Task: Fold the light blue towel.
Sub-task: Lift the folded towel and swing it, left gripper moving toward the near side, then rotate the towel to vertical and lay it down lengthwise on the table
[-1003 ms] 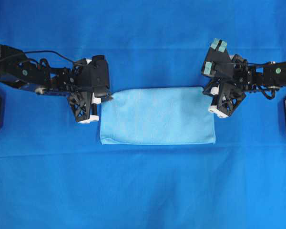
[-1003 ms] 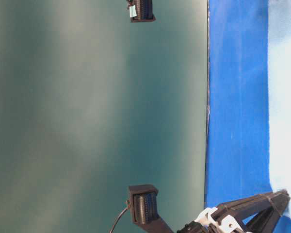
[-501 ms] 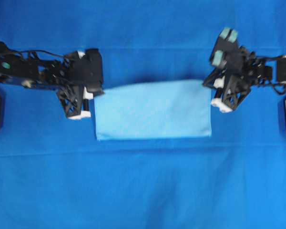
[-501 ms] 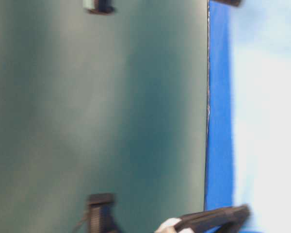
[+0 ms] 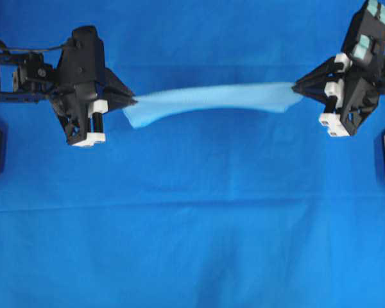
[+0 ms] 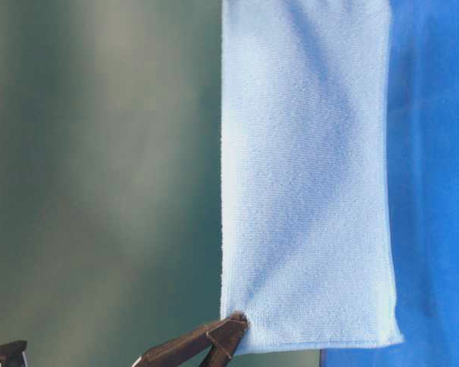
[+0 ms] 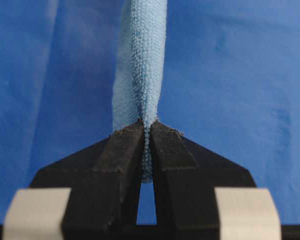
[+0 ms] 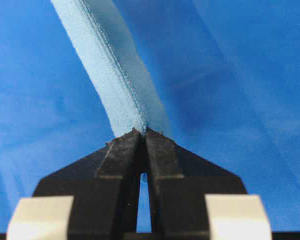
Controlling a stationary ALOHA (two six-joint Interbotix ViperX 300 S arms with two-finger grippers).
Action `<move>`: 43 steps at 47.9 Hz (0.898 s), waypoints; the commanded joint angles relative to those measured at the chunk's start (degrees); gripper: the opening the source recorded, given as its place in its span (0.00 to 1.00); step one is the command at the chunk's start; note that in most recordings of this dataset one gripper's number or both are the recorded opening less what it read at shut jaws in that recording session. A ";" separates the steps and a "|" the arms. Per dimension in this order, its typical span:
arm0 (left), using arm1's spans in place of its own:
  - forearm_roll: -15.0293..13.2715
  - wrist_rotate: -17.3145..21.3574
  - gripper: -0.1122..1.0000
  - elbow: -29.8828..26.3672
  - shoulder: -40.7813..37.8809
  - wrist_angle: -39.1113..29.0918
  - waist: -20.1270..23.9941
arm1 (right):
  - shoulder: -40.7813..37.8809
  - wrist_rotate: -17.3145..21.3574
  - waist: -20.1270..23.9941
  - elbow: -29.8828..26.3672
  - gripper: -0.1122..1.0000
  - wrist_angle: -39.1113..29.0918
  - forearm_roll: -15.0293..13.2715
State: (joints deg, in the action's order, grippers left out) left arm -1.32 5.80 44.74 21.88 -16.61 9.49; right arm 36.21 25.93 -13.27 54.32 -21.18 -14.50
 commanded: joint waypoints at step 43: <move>0.00 -0.35 0.12 -13.10 -16.44 18.28 -22.06 | -26.37 -1.05 -12.57 -20.13 0.12 9.32 -12.13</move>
State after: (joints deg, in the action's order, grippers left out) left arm -1.32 4.83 35.16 6.42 0.97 -9.14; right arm 11.07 24.96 -24.35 37.71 -11.69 -25.66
